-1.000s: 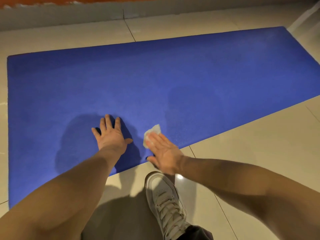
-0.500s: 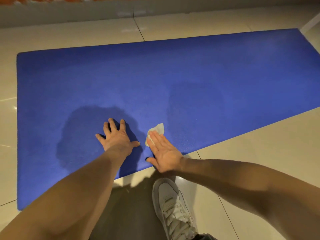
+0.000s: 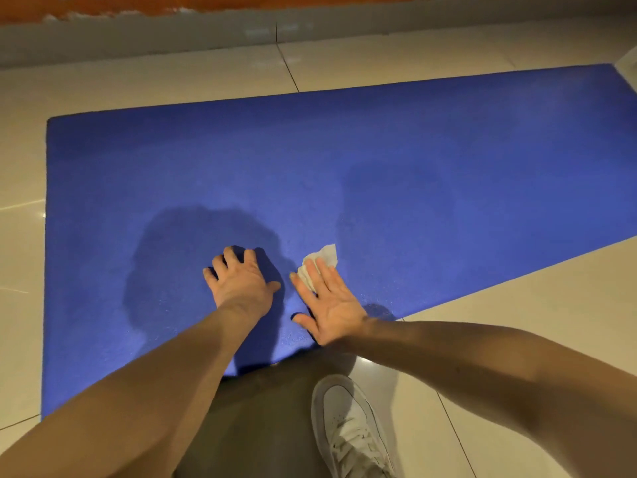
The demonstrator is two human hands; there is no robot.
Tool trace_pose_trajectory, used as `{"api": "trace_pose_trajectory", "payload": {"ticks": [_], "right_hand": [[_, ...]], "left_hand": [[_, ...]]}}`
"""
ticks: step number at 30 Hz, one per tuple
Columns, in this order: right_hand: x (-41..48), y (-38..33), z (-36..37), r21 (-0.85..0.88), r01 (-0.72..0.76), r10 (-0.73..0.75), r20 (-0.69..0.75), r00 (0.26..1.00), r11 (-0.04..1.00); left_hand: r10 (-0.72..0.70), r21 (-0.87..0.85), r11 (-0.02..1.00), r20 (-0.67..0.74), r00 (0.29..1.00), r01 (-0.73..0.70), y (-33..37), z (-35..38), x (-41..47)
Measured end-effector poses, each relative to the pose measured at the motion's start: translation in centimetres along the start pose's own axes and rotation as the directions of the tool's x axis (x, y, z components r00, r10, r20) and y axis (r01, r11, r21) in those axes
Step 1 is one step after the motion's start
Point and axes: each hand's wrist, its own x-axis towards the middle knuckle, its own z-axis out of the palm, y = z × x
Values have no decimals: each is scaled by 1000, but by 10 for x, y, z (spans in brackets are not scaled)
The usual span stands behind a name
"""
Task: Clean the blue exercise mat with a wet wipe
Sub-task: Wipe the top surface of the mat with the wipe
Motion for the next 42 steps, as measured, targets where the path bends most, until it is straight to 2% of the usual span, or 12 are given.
{"api": "trace_pose_trajectory", "payload": {"ticks": [5, 11, 13, 15, 17, 20, 25, 27, 29, 34, 37, 42], "right_hand": [[10, 37, -15, -51, -5, 6, 13, 1000, 999], [35, 71, -45, -3, -490, 489, 57, 870, 872], [39, 51, -39, -63, -401, 403, 27, 915, 914], [32, 25, -29, -25, -173, 173, 17, 985, 985], [22, 14, -18, 38, 9, -8, -15, 1000, 999], [24, 38, -25, -79, 102, -101, 24, 995, 992], [45, 97, -57, -188, -349, 364, 48, 930, 918], [52, 91, -58, -148, -428, 439, 43, 898, 891], [57, 70, -51, -153, -386, 396, 38, 917, 910], [45, 21, -20, 18, -30, 29, 80, 996, 999], [46, 47, -36, -66, 103, -97, 87, 991, 993], [71, 109, -71, -139, -302, 315, 85, 945, 943]], "left_hand": [[10, -20, 1000, -50, 999, -11, -8, -7, 23], [-59, -33, 997, 116, 991, 64, -7, -11, 32], [-69, -29, 997, 124, 990, 73, -5, -12, 33], [-75, -25, 997, 130, 989, 79, -3, -13, 34], [-83, -18, 996, 125, 989, 86, -3, -13, 34], [-82, -21, 996, 120, 989, 85, -4, -13, 34], [-77, -21, 997, 136, 988, 81, -4, -15, 35], [-78, -26, 996, 141, 987, 82, -4, -15, 35], [-85, -27, 996, 139, 987, 89, -3, -16, 36], [-101, 61, 994, 116, 988, 95, 7, -22, 43], [-117, 8, 993, 61, 991, 117, 13, -24, 49], [-56, -47, 997, -31, 998, 55, 14, -31, 70]]}}
